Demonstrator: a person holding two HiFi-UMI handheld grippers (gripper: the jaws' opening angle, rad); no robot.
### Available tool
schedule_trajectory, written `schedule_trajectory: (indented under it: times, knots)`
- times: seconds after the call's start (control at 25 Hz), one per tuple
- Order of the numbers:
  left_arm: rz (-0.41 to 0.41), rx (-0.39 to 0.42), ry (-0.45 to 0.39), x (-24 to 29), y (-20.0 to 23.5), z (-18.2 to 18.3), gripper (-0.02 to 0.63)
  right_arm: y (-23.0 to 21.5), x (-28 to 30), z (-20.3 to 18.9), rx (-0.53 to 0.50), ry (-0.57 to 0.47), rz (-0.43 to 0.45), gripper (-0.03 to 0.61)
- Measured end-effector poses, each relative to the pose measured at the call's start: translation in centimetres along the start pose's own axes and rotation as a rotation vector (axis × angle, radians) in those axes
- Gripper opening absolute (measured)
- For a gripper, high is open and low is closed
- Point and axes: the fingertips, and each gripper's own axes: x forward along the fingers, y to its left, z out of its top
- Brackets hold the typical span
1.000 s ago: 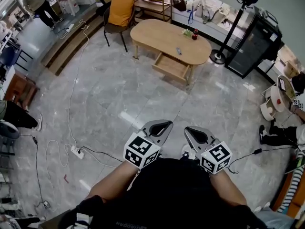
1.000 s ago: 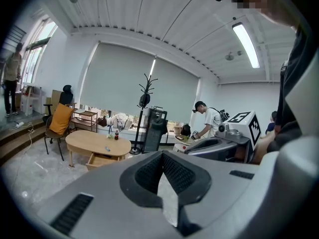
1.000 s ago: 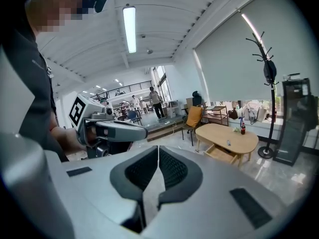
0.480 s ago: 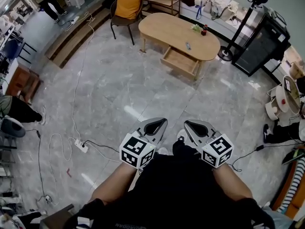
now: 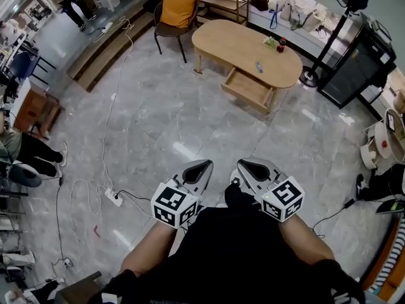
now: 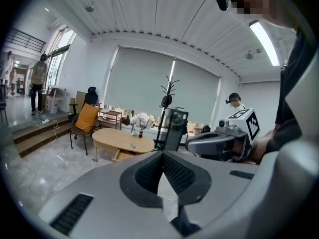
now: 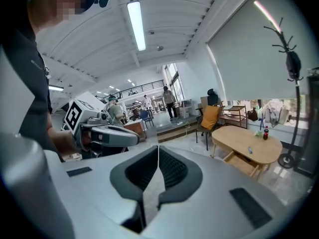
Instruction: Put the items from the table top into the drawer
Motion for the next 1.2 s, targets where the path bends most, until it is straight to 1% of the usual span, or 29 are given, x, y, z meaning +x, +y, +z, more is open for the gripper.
schedule_trajectory:
  times: [0.12,0.2,0.4,0.56,0.72,0.8,1.0,1.08,1.2]
  knots:
    - [0.016,0.012,0.011,1.9,2.0,1.2,0.002,-2.2,1.6,1.4,-0.002,-0.034,0.005,0.005]
    - [0.010,0.023,0.018,3.9,2.9,2.7,0.002,-4.3,2.6,2.2,0.006,-0.042,0.006,0.005]
    - [-0.026,0.065,0.008,9.8,4.0,7.4,0.002,-11.7,5.0,4.1,0.044,-0.033,-0.018,0.005]
    - [-0.021,0.079,0.019,13.2,5.9,9.6,0.002,-15.8,6.7,6.5,0.038,-0.048,-0.002,0.005]
    - [0.033,0.049,0.024,16.6,9.2,10.4,0.002,-19.7,8.9,7.2,0.023,-0.029,0.017,0.005]
    - [0.042,0.025,0.031,17.5,10.5,10.5,0.002,-21.0,9.9,7.3,0.028,-0.017,0.025,0.005]
    - [0.041,0.010,0.082,18.9,13.1,9.8,0.002,-22.5,12.3,7.5,0.034,0.013,0.039,0.005]
    - [0.025,-0.001,0.094,20.0,14.4,10.0,0.002,-23.5,13.1,7.7,0.039,0.019,0.026,0.005]
    - [-0.021,0.014,0.107,22.7,16.7,11.0,0.002,-25.9,14.5,8.1,0.053,0.021,-0.020,0.005]
